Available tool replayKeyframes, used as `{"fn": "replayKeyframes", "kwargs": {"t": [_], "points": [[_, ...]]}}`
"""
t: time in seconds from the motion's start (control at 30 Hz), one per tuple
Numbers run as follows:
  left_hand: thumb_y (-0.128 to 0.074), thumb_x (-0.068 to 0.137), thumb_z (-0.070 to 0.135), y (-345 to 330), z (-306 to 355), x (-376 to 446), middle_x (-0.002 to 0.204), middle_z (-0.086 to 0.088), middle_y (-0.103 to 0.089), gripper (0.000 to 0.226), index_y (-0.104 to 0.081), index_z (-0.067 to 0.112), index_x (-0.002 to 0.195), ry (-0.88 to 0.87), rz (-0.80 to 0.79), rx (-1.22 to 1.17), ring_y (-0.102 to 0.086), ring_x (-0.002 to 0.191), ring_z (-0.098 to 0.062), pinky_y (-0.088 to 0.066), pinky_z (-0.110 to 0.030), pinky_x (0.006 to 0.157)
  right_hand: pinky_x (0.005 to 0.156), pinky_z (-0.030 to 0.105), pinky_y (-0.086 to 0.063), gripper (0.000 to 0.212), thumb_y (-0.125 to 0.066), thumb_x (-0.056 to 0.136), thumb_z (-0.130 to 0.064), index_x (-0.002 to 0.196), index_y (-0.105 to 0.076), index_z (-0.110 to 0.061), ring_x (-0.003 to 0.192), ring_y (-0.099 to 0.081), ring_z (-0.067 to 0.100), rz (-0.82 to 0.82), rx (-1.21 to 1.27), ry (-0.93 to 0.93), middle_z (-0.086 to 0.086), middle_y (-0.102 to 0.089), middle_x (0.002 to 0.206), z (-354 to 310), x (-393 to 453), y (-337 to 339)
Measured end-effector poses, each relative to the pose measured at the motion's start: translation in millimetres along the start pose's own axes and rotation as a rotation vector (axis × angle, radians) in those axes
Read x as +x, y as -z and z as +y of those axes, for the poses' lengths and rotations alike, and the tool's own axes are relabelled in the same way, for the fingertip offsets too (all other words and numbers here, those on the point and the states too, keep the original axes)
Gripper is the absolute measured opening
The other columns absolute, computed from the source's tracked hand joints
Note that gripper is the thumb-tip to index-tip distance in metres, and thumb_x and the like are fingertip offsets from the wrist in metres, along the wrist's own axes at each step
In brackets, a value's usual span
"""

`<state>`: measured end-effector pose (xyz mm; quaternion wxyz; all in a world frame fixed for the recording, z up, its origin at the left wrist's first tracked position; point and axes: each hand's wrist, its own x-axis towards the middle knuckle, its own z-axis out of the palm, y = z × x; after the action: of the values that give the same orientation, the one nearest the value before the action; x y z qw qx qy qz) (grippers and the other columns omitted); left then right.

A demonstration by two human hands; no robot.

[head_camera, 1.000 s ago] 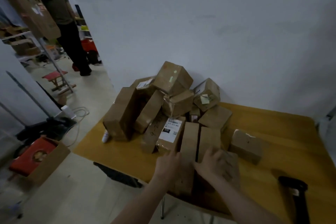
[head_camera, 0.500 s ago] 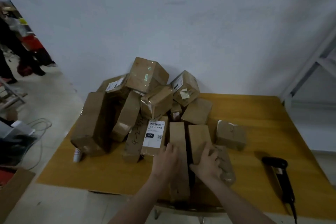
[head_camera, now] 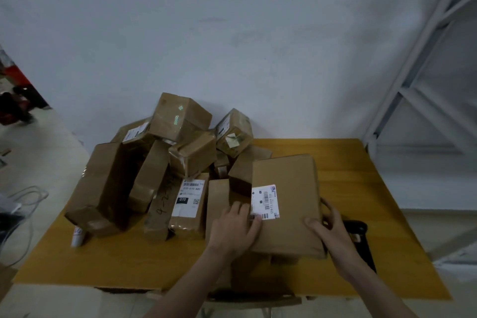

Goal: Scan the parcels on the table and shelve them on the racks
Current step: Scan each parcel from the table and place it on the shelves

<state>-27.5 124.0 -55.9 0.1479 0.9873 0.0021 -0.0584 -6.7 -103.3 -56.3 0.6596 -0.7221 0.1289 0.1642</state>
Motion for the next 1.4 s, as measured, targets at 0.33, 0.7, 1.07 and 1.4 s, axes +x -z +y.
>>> {"fn": "replayKeyframes", "kwargs": {"t": [0.33, 0.7, 1.07, 1.4], "points": [[-0.04, 0.079, 0.08, -36, 92, -12, 0.126, 0.02, -0.057, 0.047, -0.043, 0.055, 0.118, 0.031, -0.037, -0.844, -0.057, 0.112, -0.002, -0.053, -0.04, 0.094, 0.075, 0.04, -0.053, 0.078, -0.078, 0.07, -0.025, 0.134, -0.036, -0.038, 0.11, -0.056, 0.028, -0.039, 0.385, 0.003, 0.009, -0.055, 0.125, 7, -18, 95], [-0.043, 0.077, 0.081, -18, 143, -7, 0.136, 0.019, -0.045, 0.068, -0.033, 0.045, 0.134, -0.025, 0.015, -0.716, -0.047, 0.123, -0.005, -0.046, -0.034, 0.098, 0.078, 0.032, -0.053, 0.098, -0.082, 0.046, -0.05, 0.136, -0.045, -0.034, 0.107, -0.063, 0.022, -0.361, 0.016, -0.013, 0.001, -0.062, 0.123, -14, -8, 219], [-0.048, 0.066, 0.087, -14, 171, -7, 0.134, 0.012, -0.05, 0.089, -0.04, 0.035, 0.138, -0.067, -0.4, -0.749, -0.049, 0.123, -0.009, -0.043, -0.04, 0.105, 0.099, 0.047, -0.048, 0.078, -0.076, 0.071, -0.032, 0.141, -0.042, -0.031, 0.121, -0.055, 0.027, -0.88, -0.49, -0.04, 0.01, -0.047, 0.139, -76, 24, 282], [-0.051, 0.09, 0.044, -24, 173, -1, 0.115, 0.018, -0.044, 0.066, -0.025, 0.023, 0.147, 0.048, -0.615, -0.866, -0.049, 0.099, 0.002, -0.047, -0.008, 0.065, 0.093, 0.038, -0.051, 0.09, -0.085, 0.06, -0.043, 0.139, -0.043, -0.03, 0.12, -0.056, 0.027, -0.926, -0.476, -0.129, 0.008, -0.046, 0.139, -80, 47, 273]]}}
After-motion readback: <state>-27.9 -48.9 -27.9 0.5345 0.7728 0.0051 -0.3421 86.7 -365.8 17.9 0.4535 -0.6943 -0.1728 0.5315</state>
